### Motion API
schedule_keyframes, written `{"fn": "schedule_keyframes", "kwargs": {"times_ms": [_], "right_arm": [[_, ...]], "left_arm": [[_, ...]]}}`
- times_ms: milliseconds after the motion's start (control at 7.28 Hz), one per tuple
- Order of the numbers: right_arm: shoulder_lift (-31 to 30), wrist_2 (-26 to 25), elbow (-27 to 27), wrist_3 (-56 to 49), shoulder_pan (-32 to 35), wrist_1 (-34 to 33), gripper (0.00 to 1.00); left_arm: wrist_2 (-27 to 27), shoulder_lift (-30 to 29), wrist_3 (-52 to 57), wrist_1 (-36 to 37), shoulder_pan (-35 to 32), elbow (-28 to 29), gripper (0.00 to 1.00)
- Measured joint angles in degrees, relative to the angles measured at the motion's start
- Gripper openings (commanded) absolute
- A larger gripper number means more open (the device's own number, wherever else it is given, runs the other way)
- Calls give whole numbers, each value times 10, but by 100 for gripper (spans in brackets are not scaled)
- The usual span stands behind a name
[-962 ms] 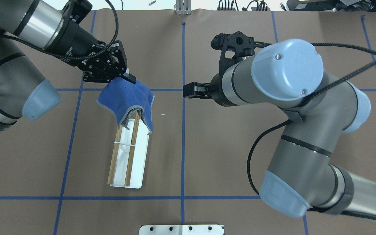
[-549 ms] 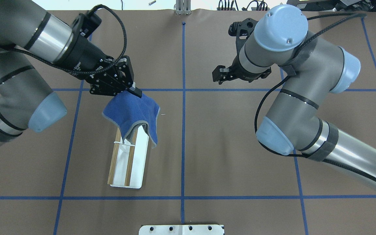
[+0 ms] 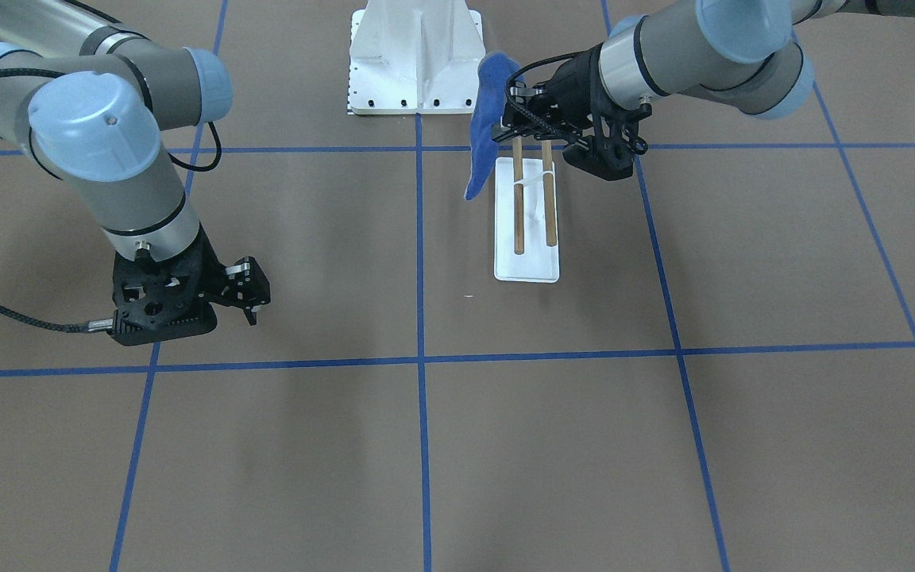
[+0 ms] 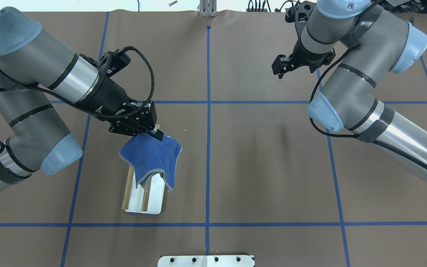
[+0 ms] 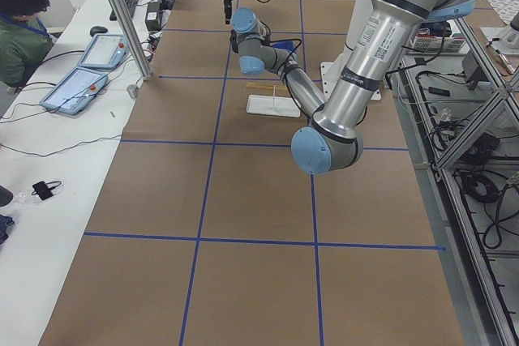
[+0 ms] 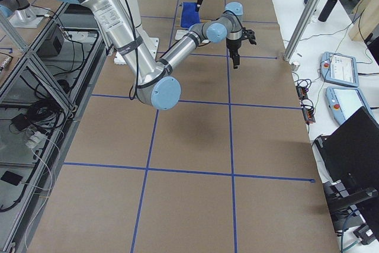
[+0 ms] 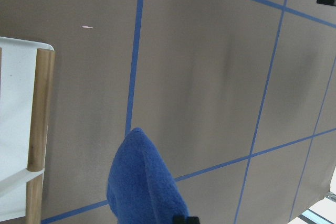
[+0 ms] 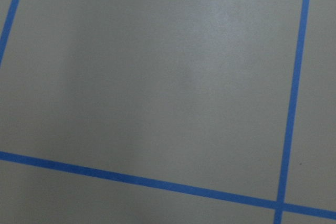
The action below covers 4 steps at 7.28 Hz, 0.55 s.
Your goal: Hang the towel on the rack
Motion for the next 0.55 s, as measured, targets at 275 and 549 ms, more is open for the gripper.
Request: {"fn": "schedule_keyframes", "kwargs": {"times_ms": [275, 549], "right_arm": [[0, 15, -30, -61, 29, 1, 100], [-1, 17, -48, -90, 42, 1, 100]], "left_arm": [[2, 5, 66, 2, -4, 20, 0], [6, 8, 120, 2, -13, 48, 0]]}}
